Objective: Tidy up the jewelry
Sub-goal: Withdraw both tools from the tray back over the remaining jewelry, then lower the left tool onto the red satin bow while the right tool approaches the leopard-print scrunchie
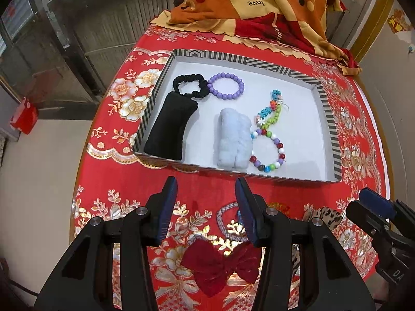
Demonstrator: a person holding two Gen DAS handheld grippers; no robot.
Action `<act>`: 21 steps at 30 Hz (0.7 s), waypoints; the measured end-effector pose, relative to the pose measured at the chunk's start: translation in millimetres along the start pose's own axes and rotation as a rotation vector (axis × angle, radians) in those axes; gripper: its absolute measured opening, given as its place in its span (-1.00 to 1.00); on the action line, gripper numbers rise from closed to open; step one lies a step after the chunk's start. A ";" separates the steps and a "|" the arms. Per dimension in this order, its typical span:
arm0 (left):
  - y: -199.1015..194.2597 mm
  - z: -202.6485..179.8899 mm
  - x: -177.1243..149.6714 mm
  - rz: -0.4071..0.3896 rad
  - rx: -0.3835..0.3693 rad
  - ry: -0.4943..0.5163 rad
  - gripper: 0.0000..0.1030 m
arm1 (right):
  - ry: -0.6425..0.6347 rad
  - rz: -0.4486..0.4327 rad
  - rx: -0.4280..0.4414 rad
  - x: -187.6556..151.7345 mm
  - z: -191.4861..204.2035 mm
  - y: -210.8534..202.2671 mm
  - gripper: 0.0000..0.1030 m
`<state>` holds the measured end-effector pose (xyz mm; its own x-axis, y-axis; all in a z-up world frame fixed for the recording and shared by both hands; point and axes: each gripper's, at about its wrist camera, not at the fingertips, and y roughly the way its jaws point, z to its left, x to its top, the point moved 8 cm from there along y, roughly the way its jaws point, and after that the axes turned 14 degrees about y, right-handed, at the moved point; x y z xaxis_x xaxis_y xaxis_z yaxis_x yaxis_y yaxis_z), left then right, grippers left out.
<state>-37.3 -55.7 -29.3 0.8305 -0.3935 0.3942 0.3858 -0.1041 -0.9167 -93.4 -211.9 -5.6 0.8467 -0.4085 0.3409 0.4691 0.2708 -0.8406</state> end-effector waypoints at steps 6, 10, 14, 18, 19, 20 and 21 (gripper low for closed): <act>-4.7 -4.1 -7.9 -0.003 0.004 0.004 -0.11 | -0.008 0.000 -0.002 -7.4 -2.8 -5.5 -0.05; -7.4 -6.0 -12.7 -0.003 0.003 0.001 -0.11 | -0.012 0.004 -0.004 -12.0 -6.3 -8.1 -0.05; -8.3 -7.7 -18.4 0.001 0.005 -0.002 -0.11 | -0.014 0.017 -0.011 -18.8 -11.4 -7.6 -0.05; -9.2 -8.7 -25.4 0.007 0.005 -0.009 -0.11 | -0.020 0.027 -0.012 -24.4 -14.9 -8.0 -0.05; -9.6 -8.8 -26.2 0.008 0.006 -0.010 -0.11 | -0.021 0.028 -0.012 -25.4 -15.6 -8.5 -0.04; -9.9 -8.7 -27.1 0.008 0.008 -0.011 -0.11 | -0.023 0.029 -0.011 -26.4 -15.9 -8.9 -0.04; -10.3 -8.6 -28.0 0.007 0.009 -0.012 -0.11 | -0.024 0.029 -0.010 -27.4 -16.5 -9.6 -0.04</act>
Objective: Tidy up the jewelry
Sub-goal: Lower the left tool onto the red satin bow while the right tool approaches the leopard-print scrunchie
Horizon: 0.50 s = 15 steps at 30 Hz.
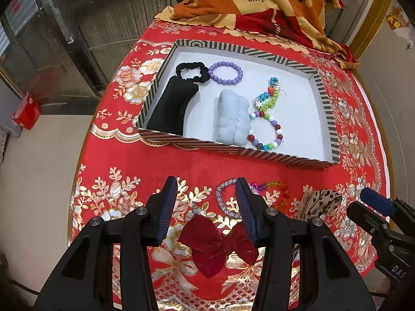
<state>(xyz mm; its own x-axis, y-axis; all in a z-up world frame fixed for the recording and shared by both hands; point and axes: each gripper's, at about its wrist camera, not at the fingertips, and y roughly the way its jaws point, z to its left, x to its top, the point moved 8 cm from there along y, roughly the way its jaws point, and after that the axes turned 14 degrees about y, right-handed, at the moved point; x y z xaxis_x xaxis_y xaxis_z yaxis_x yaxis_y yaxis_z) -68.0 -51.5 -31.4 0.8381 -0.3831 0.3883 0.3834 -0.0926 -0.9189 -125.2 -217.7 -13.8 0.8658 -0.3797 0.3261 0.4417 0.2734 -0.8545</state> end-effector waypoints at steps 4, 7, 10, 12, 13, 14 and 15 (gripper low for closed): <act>-0.3 -0.8 -4.7 0.004 0.002 -0.001 -0.11 | 0.000 0.001 0.002 -3.6 -2.5 -1.4 -0.04; 0.6 -2.0 -9.6 0.013 0.002 0.001 -0.11 | 0.003 0.005 0.002 -6.1 -5.7 -0.7 -0.02; 0.6 -2.3 -12.4 0.018 0.002 -0.001 -0.11 | 0.007 0.007 0.001 -7.9 -8.6 -1.3 0.00; -0.2 -2.6 -13.2 0.018 0.003 0.000 -0.11 | 0.007 0.007 0.000 -9.1 -10.4 -2.1 0.01; -0.6 -2.7 -13.9 0.018 0.005 -0.001 -0.11 | 0.008 0.008 0.000 -9.6 -11.1 -2.4 0.01; -0.2 -2.4 -13.6 0.019 0.003 0.000 -0.11 | 0.007 0.008 0.000 -9.9 -11.3 -2.4 0.01; -0.3 -2.5 -14.4 0.020 0.003 -0.001 -0.11 | 0.006 0.009 0.000 -10.5 -11.6 -2.7 0.01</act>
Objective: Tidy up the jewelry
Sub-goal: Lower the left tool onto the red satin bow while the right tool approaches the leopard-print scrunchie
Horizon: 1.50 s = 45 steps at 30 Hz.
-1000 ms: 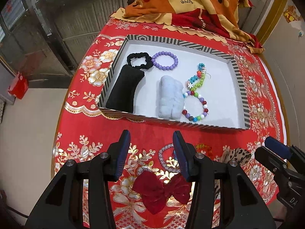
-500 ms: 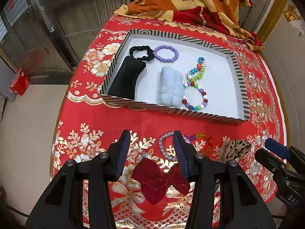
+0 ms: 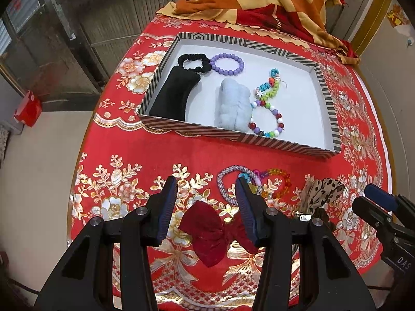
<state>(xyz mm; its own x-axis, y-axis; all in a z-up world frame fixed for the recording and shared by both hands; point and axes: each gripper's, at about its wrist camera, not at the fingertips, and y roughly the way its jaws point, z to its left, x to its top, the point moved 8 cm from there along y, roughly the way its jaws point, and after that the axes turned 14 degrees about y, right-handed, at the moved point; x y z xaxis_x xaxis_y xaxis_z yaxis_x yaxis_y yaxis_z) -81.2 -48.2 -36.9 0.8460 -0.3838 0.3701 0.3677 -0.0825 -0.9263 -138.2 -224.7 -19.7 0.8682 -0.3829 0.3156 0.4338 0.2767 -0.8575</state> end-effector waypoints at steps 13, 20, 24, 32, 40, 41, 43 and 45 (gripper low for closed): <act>-0.2 -1.2 -9.4 0.015 0.007 0.000 -0.11 | -0.009 0.014 -0.002 -6.4 -2.6 0.1 0.04; 0.2 -1.1 -12.3 0.020 0.008 -0.004 -0.11 | -0.017 0.018 0.000 -8.2 -1.1 0.4 0.05; 0.8 -1.5 -12.5 0.021 0.007 -0.004 -0.11 | -0.017 0.016 -0.002 -8.4 -1.5 0.3 0.06; 1.8 -1.3 -15.4 0.028 -0.008 -0.024 -0.11 | -0.012 0.004 -0.017 -8.0 -7.5 -3.3 0.07; 5.3 -4.0 -18.8 0.046 -0.019 -0.030 -0.11 | 0.006 0.001 -0.033 -10.2 -19.4 -6.0 0.10; 5.8 -4.5 -18.8 0.048 -0.022 -0.031 -0.11 | 0.007 0.000 -0.033 -10.4 -20.6 -6.4 0.10; 6.1 -5.4 -19.5 0.051 -0.026 -0.032 -0.11 | 0.010 -0.001 -0.035 -10.4 -22.6 -6.9 0.11; 6.2 -6.5 -20.1 0.053 -0.030 -0.034 -0.11 | 0.010 -0.004 -0.040 -10.3 -24.0 -7.5 0.11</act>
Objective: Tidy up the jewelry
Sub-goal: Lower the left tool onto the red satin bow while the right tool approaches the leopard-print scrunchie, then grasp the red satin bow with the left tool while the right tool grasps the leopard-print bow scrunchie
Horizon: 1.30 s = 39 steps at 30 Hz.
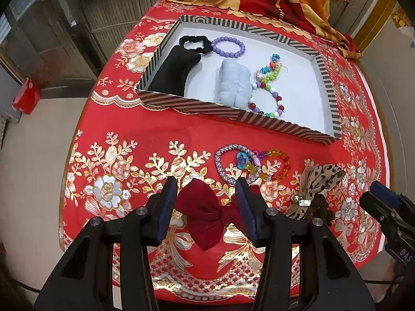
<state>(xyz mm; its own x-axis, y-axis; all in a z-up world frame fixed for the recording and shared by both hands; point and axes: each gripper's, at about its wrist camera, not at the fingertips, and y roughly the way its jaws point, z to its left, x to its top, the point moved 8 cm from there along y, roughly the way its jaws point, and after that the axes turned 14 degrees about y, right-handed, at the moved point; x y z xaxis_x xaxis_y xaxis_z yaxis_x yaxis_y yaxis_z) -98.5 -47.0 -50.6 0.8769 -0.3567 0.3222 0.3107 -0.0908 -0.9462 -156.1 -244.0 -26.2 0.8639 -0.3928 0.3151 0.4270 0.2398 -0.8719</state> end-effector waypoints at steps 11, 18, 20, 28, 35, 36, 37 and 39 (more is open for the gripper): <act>-0.7 4.5 -7.4 0.015 -0.041 -0.027 0.04 | -0.017 -0.008 -0.035 -4.8 -10.9 -1.8 0.12; 0.1 17.7 -22.3 0.042 -0.099 -0.078 0.17 | -0.001 0.029 -0.030 -20.0 -30.0 7.0 0.12; 1.5 18.7 -28.4 0.054 -0.120 -0.084 0.17 | -0.003 0.040 -0.018 -25.8 -30.9 12.1 0.12; 10.7 20.7 -45.9 0.090 -0.192 -0.119 0.18 | -0.087 0.070 0.010 -47.3 -22.1 33.2 0.12; 11.3 10.7 -39.4 0.061 -0.248 -0.104 0.29 | -0.297 0.080 -0.017 -58.2 -4.3 53.0 0.18; 11.5 7.6 -39.0 0.059 -0.241 -0.080 0.30 | -0.319 0.085 -0.023 -58.1 -3.8 55.6 0.18; 12.1 3.0 -38.7 0.061 -0.238 -0.046 0.30 | -0.341 0.087 -0.027 -57.9 -2.9 58.1 0.19; 14.4 -9.6 -38.3 0.069 -0.249 0.046 0.31 | -0.367 0.091 -0.032 -57.3 -1.5 61.7 0.19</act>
<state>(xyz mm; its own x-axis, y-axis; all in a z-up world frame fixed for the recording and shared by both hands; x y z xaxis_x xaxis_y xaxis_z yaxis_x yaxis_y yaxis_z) -131.1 -43.6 -76.8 0.8735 -0.4114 0.2602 0.1459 -0.2888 -0.9462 -179.7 -208.0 -98.6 0.9384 -0.0259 0.3445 0.3410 0.2290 -0.9117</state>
